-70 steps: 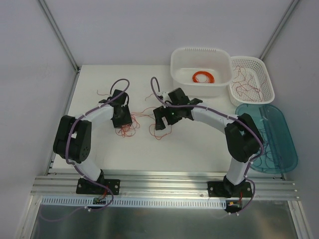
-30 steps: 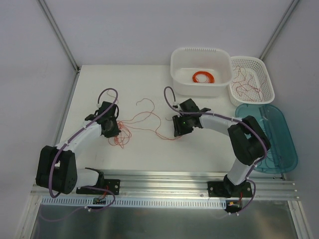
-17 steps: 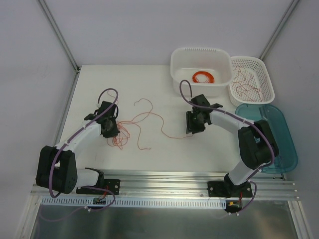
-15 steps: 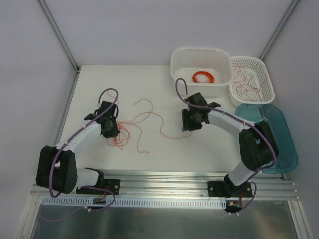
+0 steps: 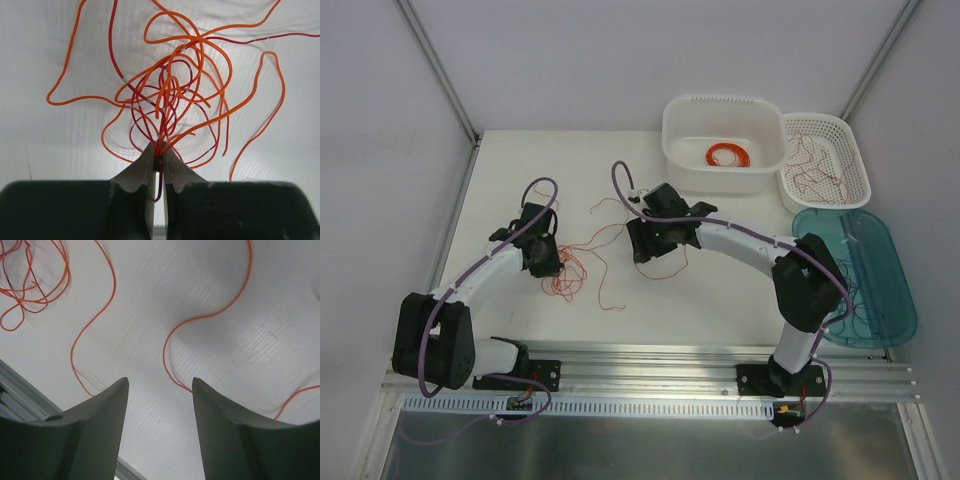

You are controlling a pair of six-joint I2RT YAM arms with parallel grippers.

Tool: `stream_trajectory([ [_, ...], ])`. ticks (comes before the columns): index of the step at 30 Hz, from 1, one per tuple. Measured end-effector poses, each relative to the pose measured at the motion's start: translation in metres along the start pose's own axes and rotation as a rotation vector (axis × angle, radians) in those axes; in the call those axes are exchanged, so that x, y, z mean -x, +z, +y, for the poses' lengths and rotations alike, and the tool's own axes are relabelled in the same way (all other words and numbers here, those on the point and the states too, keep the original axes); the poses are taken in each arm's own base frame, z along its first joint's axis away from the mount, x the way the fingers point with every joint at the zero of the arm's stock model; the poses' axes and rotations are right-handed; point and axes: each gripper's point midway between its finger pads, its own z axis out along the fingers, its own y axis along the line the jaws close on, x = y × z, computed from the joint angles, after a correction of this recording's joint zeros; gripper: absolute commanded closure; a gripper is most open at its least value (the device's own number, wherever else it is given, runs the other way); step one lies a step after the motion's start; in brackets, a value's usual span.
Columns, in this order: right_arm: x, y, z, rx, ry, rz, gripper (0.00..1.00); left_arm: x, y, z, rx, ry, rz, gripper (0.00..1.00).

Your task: Untangle the cables

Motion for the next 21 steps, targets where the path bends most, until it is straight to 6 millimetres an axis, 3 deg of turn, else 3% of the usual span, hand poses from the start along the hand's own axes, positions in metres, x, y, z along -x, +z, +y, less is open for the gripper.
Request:
stream_trajectory([
  [6,-0.039,0.041,0.012,-0.017,-0.043,0.133,0.46,-0.001,0.0,-0.003,-0.016,-0.001,0.008,0.96],
  [10,-0.054,0.057,0.011,-0.057,-0.069,0.174,0.5,-0.001,0.0,-0.003,-0.019,-0.001,0.008,0.96],
  [17,-0.046,0.069,-0.004,-0.175,-0.107,0.144,0.63,-0.003,0.0,-0.002,-0.019,-0.001,0.009,0.97],
  [21,-0.044,0.071,-0.012,-0.236,-0.136,0.133,0.82,-0.003,-0.001,-0.003,-0.022,-0.002,0.005,0.97],
])
